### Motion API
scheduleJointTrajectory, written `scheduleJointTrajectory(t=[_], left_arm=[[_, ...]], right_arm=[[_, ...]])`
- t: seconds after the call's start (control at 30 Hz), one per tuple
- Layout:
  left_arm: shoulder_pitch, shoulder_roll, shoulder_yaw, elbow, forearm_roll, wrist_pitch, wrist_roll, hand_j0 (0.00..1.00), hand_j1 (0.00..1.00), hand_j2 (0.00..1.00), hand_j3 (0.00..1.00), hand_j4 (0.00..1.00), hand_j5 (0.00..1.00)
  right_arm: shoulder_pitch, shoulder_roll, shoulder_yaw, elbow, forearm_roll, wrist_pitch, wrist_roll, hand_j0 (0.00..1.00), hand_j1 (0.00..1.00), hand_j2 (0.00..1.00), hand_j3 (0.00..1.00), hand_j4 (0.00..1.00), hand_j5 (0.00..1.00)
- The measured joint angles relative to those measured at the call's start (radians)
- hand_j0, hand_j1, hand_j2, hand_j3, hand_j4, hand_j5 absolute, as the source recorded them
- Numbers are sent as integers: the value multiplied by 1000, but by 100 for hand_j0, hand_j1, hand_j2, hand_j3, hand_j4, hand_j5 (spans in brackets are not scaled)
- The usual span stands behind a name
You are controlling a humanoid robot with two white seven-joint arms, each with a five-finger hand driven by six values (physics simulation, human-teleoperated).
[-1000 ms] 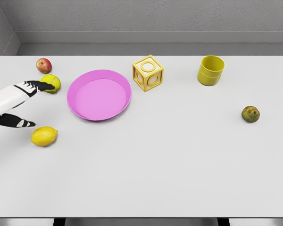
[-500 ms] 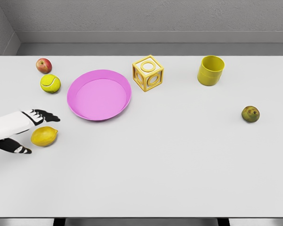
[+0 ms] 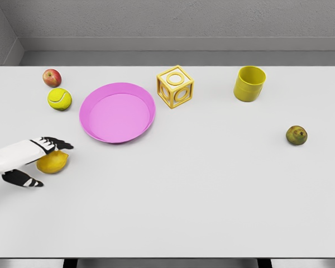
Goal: Put the lemon on the plate with left arm
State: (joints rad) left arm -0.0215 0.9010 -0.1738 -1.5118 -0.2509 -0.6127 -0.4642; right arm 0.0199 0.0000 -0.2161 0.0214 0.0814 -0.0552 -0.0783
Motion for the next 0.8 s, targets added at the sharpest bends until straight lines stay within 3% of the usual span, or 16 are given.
scheduleJointTrajectory(t=[0.3, 0.53, 0.8], left_arm=[[-9, -1, 3, 3, 1, 0, 2, 100, 100, 100, 100, 100, 100], [-5, 1, 0, 2, -5, 0, 0, 74, 74, 74, 74, 74, 74], [-2, 1, -6, 0, -4, 1, 0, 66, 66, 66, 66, 66, 66]], right_arm=[[0, 0, 0, 0, 0, 0, 0, 100, 100, 100, 100, 100, 100], [0, 0, 0, 0, 0, 0, 0, 100, 100, 100, 100, 100, 100], [0, 0, 0, 0, 0, 0, 0, 100, 100, 100, 100, 100, 100]])
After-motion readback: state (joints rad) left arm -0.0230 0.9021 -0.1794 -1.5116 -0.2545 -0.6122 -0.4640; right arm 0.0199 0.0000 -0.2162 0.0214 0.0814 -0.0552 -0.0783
